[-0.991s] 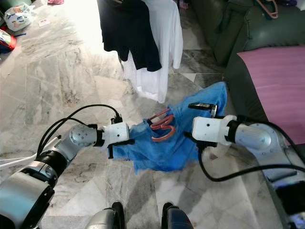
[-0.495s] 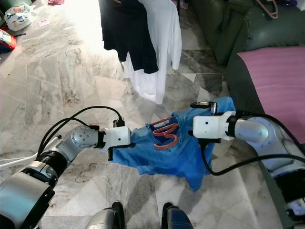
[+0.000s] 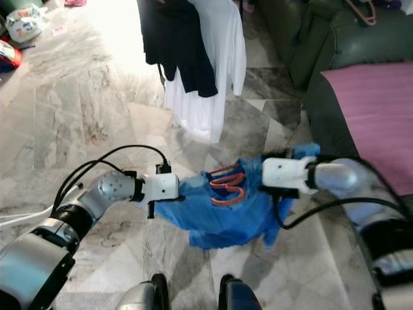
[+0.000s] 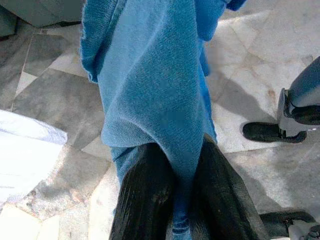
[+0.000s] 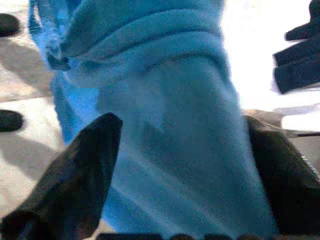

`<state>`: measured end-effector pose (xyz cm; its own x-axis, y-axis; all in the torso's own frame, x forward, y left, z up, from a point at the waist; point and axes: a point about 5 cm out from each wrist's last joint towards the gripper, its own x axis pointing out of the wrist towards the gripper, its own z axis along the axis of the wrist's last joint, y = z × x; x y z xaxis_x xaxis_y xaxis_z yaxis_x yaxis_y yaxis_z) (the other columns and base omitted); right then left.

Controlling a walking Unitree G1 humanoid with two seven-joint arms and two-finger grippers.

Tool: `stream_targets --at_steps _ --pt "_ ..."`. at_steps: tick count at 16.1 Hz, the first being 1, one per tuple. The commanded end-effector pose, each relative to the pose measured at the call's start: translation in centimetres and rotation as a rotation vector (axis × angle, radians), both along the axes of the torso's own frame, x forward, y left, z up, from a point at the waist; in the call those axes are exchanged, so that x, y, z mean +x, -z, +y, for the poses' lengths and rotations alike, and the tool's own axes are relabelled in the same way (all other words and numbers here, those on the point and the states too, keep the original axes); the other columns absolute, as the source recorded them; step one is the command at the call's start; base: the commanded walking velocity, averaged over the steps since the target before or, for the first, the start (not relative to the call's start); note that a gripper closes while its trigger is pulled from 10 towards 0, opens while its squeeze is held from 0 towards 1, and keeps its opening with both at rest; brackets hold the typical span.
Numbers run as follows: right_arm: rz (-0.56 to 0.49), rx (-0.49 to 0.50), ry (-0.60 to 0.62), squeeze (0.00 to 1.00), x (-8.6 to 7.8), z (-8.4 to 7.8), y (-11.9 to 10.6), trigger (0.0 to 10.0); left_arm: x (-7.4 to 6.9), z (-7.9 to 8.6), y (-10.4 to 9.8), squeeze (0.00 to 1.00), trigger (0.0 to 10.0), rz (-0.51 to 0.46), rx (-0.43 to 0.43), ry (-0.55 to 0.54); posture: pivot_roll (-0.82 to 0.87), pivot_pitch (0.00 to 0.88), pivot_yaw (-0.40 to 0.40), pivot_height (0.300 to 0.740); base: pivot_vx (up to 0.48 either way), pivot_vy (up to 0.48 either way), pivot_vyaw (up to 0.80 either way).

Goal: Hang hanger

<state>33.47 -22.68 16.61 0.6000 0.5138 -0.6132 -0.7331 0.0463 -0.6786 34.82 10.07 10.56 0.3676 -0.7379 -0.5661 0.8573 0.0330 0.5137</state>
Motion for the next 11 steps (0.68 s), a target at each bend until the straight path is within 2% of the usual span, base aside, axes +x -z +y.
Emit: stream_targets --at_steps 1,5,11 --pt "0.018 -0.028 -0.026 0.0 0.1 0.3 0.2 0.0 -0.1 -0.1 0.0 0.0 10.0 -0.008 -0.006 0.017 -0.07 0.258 0.047 0.74 0.0 0.0 0.0" --pt "0.048 -0.071 -0.054 0.0 0.9 1.0 0.9 0.0 -0.3 -0.4 0.1 0.0 10.0 -0.012 0.001 0.041 -0.07 0.259 0.043 0.74 0.0 0.0 0.0" --pt "0.017 -0.157 -0.046 0.0 1.2 -0.4 1.0 0.0 -0.5 -0.3 0.4 0.0 10.0 -0.004 0.016 0.055 -0.07 0.258 0.041 0.74 0.0 0.0 0.0"
